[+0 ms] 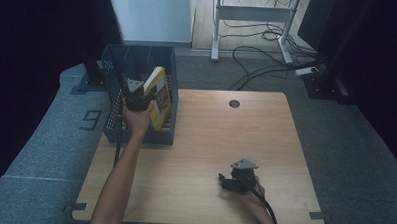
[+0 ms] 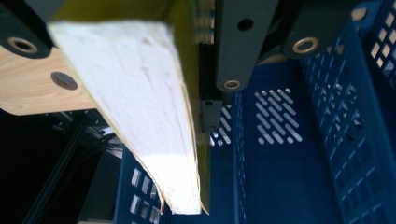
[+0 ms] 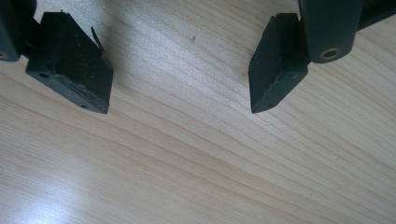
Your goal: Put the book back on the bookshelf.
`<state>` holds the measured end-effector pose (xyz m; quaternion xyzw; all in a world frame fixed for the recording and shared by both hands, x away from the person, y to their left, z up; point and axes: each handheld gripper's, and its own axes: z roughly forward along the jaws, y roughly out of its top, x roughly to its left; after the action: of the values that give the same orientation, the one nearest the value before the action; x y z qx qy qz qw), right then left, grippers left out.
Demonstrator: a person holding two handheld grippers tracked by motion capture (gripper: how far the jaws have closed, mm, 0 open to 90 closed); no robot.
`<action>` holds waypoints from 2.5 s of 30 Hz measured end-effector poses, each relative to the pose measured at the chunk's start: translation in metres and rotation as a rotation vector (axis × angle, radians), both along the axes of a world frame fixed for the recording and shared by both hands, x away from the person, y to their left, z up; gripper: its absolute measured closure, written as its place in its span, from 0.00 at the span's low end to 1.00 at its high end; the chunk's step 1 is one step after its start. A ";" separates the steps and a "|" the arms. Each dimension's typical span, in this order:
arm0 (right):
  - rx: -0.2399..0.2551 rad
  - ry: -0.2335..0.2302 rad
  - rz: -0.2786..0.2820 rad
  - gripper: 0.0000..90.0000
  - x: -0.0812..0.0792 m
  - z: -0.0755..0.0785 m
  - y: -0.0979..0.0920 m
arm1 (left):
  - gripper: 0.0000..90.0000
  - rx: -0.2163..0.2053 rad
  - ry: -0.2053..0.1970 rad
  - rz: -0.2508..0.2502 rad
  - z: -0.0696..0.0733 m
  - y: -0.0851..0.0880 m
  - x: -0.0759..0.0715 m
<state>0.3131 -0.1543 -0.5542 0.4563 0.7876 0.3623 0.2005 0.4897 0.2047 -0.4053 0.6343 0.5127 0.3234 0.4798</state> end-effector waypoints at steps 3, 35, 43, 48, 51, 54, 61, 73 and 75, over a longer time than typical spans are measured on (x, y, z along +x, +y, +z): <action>0.000 0.000 0.000 0.24 0.000 0.000 0.000 | 0.83 0.004 -0.002 0.000 0.000 -0.006 0.005; 0.002 0.000 0.003 0.24 -0.002 0.000 -0.001 | 0.83 0.018 -0.044 0.081 -0.009 -0.045 0.056; 0.002 -0.001 0.004 0.24 -0.002 0.000 -0.001 | 0.82 0.038 -0.041 0.050 -0.015 -0.045 0.056; 0.001 -0.001 0.003 0.24 -0.002 0.000 -0.001 | 0.78 0.017 -0.033 0.021 -0.015 -0.042 0.052; 0.000 -0.002 0.003 0.24 -0.002 0.000 -0.001 | 0.73 -0.004 -0.029 -0.005 -0.012 -0.039 0.048; -0.001 -0.002 0.003 0.24 -0.003 0.000 -0.001 | 0.72 -0.016 -0.038 -0.017 -0.009 -0.037 0.042; -0.003 -0.002 0.003 0.24 -0.003 0.000 0.000 | 0.68 -0.040 -0.039 -0.072 -0.003 -0.032 0.026; -0.002 -0.002 0.005 0.24 -0.003 0.000 0.000 | 0.65 -0.080 -0.019 -0.143 -0.005 -0.029 0.013; -0.002 -0.001 0.005 0.24 -0.003 0.000 0.000 | 0.65 -0.082 -0.017 -0.151 -0.004 -0.029 0.012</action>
<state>0.3103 -0.1546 -0.5543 0.4541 0.7888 0.3624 0.2006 0.5020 0.1758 -0.4092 0.6480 0.4725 0.2703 0.5327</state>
